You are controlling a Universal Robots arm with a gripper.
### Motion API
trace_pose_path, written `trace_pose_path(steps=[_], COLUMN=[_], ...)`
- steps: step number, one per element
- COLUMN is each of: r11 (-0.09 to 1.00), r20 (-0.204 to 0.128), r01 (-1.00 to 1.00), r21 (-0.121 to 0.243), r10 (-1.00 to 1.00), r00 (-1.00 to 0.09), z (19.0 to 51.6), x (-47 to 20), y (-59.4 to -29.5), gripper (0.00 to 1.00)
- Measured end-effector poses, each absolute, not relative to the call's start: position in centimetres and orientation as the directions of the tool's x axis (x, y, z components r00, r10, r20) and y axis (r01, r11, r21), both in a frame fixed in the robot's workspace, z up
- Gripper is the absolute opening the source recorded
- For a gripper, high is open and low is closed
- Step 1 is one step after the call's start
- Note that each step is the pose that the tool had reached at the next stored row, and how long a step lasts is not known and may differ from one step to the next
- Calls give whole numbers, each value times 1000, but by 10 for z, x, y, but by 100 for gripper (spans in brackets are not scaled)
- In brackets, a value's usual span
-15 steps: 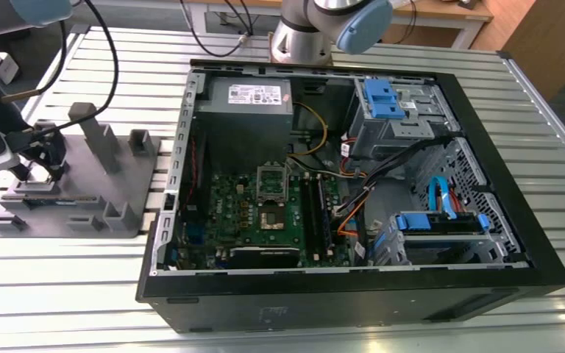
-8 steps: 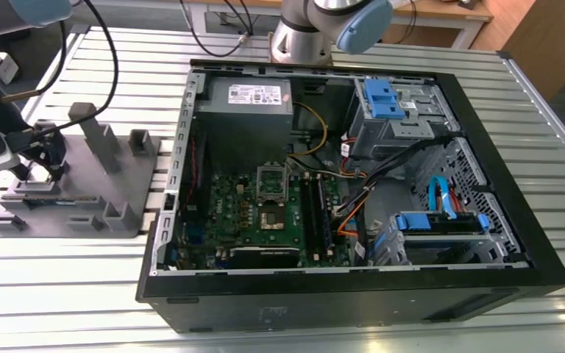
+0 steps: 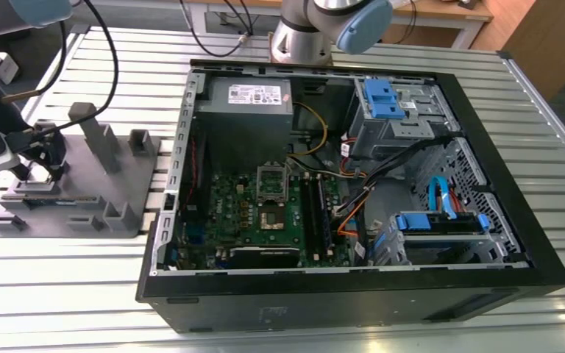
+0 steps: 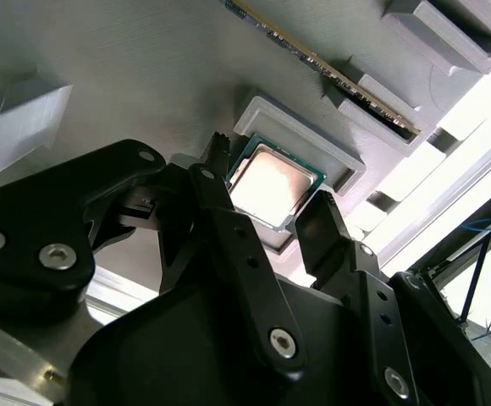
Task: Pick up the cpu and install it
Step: 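Pick up the cpu and move it towards the insertion slot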
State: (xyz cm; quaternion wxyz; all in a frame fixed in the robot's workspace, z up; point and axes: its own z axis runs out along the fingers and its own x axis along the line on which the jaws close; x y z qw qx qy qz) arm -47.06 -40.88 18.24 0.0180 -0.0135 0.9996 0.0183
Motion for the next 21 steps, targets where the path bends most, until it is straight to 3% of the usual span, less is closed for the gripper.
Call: trace_pose_path(steps=[6,7,21], r11=[999,999,999], r20=[-37,-37,-37], r01=[-28,-28,-28], r21=[36,36,36], r10=[-26,-26,-26], r00=[-999,-999,-999], z=[182,182,182], x=[-471,-471,-471], y=[-409,-409,-409], gripper=[57,50,47])
